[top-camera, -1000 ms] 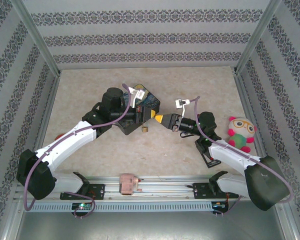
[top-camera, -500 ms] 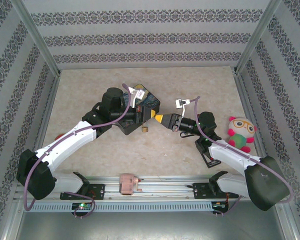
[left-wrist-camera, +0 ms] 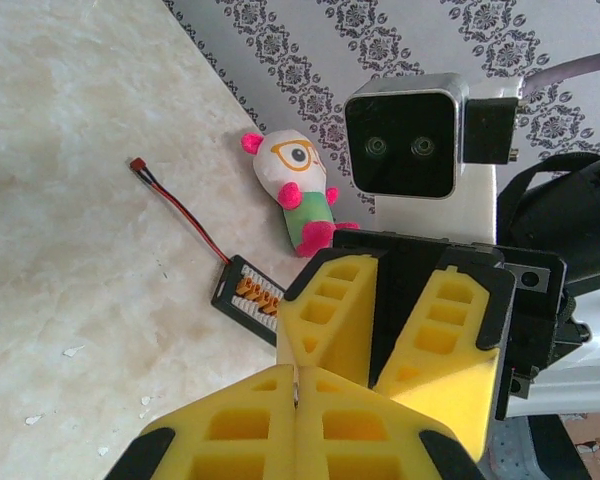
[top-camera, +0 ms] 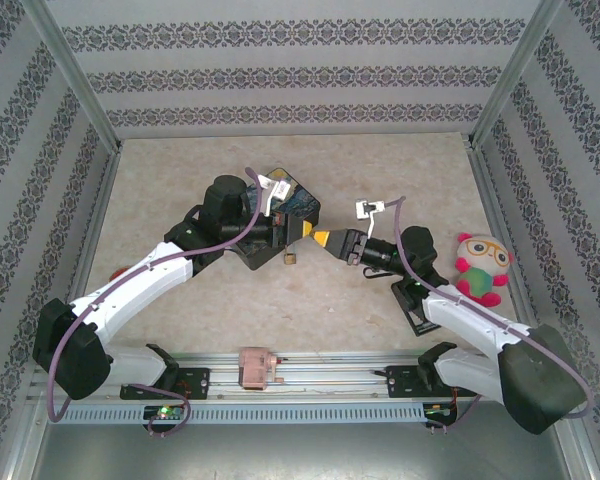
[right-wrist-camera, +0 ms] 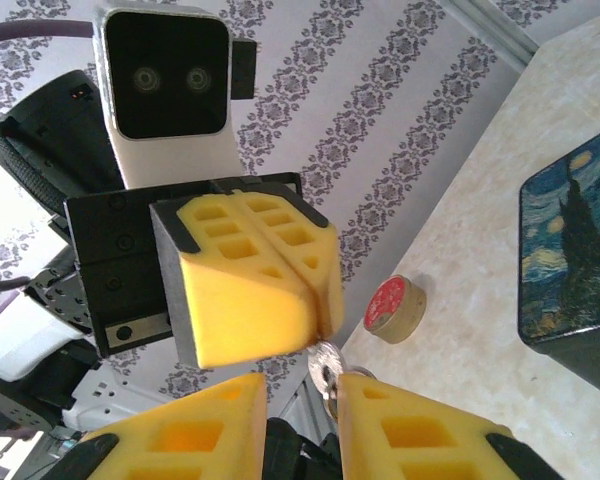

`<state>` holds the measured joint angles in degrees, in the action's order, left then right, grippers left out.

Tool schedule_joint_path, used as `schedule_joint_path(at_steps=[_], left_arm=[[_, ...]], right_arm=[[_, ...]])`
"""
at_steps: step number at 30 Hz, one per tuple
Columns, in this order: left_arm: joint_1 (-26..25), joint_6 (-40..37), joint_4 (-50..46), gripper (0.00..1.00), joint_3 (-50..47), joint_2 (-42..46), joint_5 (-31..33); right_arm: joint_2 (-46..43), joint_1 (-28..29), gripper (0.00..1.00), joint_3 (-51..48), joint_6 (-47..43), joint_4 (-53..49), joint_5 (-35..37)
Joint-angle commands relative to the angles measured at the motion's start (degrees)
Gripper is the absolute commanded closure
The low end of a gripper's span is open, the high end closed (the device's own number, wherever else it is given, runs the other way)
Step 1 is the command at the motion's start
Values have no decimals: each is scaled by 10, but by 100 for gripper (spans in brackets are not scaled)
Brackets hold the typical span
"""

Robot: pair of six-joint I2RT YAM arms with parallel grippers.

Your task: Unlock the padlock with the key

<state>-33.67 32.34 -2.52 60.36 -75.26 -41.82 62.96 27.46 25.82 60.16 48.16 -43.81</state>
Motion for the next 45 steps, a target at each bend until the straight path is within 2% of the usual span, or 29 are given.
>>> schedule_joint_path(at_steps=[1,9,13,29,45], left_arm=[[-3,-2,16,100,20,15,-12],[-3,4,24,100,19,10,-17],[-3,6,27,100,17,10,-19],[-4,18,40,100,12,7,-28],[-3,25,46,100,9,7,-32]], right_arm=[[-19,-6,73,-13,-22,-15,17],[-29,-6,72,-4,-28,-32,21],[-24,-2,68,3,-29,-32,19],[1,10,68,34,-37,-31,13],[12,18,75,43,-42,-28,10]])
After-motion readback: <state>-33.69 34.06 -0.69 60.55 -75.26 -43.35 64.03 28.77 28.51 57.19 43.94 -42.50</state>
